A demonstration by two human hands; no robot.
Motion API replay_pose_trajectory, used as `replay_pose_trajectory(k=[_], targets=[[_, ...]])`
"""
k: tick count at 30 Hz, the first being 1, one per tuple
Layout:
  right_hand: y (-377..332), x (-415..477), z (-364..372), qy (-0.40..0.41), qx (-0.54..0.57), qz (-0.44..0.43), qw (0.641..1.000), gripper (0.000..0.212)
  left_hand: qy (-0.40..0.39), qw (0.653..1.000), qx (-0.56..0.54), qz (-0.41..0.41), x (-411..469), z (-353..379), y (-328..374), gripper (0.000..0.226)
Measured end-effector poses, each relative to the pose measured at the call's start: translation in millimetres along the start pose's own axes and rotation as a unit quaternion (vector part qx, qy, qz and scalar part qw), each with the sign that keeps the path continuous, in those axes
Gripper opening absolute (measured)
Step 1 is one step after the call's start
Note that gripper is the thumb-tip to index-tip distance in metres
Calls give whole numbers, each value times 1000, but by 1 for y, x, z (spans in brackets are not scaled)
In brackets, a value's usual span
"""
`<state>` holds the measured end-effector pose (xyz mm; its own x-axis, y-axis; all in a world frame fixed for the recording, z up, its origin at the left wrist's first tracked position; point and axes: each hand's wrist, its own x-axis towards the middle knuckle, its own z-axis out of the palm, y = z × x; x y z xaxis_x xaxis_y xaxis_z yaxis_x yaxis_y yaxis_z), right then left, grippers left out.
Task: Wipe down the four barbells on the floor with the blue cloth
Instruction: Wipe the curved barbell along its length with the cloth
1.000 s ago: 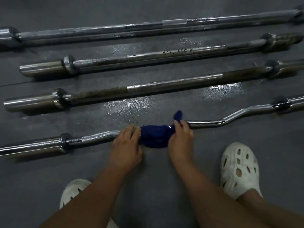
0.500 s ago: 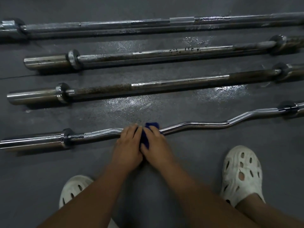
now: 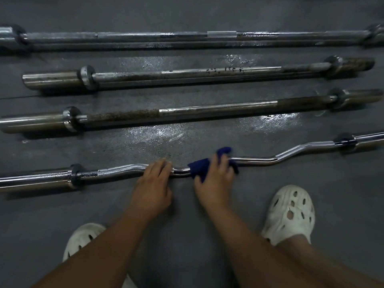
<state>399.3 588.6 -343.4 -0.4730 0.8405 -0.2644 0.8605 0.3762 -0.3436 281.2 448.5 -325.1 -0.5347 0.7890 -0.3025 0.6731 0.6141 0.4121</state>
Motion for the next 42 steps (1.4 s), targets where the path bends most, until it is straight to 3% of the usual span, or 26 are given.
replay_pose_trajectory(k=[3,5,7,9,10,13,14,15,17,19,20,21,24,26,28,30,37,39,42], targets=[[16,-2,-1,-48,-43,-116,991,74,-32,999,5,-17,-4,-4,2,76],[47,14,-16,-28,-20,-135,990,70,-38,999,17,-16,-9,-6,2,78],[69,26,-29,21,17,-48,998,70,-35,999,21,-16,-14,-9,1,81],[58,23,-33,17,42,64,997,69,-42,999,26,-18,-16,-11,1,81],[44,18,-30,2,43,59,997,66,-48,998,25,-19,-16,-14,3,81],[3,-3,-10,-112,47,-198,973,50,-46,999,12,-25,-17,-22,12,80],[-7,-8,-9,-141,69,-241,958,47,-38,999,7,-24,-18,-25,14,80],[-14,-9,-9,-146,128,-223,955,44,-31,999,4,-23,-20,-27,16,79],[-20,-12,-15,-91,223,-103,965,46,-27,999,1,-35,-25,-33,20,78],[-22,-17,-24,-59,258,-12,964,48,-25,998,1,-54,-30,-41,24,77],[-25,-18,-30,-79,319,49,943,45,-24,998,0,-66,-34,-46,26,78],[-29,-19,-39,-106,404,125,900,39,-23,997,-4,-80,-37,-51,29,78],[-38,-28,-77,-158,624,329,691,16,-15,992,-34,-121,-53,-70,39,84],[-36,-41,-100,-160,716,364,574,22,1,993,-26,-117,-60,-83,45,86],[-37,-53,-114,-203,739,351,538,19,24,994,-10,-105,-67,-95,49,86],[-38,-62,-119,-251,739,334,528,11,36,995,8,-95,-72,-105,52,84],[-39,-71,-117,-302,720,327,533,35,27,994,7,-109,-78,-98,54,82],[-40,-62,-109,-272,699,334,570,35,22,995,-7,-102,-71,-90,50,81],[-48,-37,-85,-188,641,347,658,24,10,995,-4,-102,-56,-79,29,82]])
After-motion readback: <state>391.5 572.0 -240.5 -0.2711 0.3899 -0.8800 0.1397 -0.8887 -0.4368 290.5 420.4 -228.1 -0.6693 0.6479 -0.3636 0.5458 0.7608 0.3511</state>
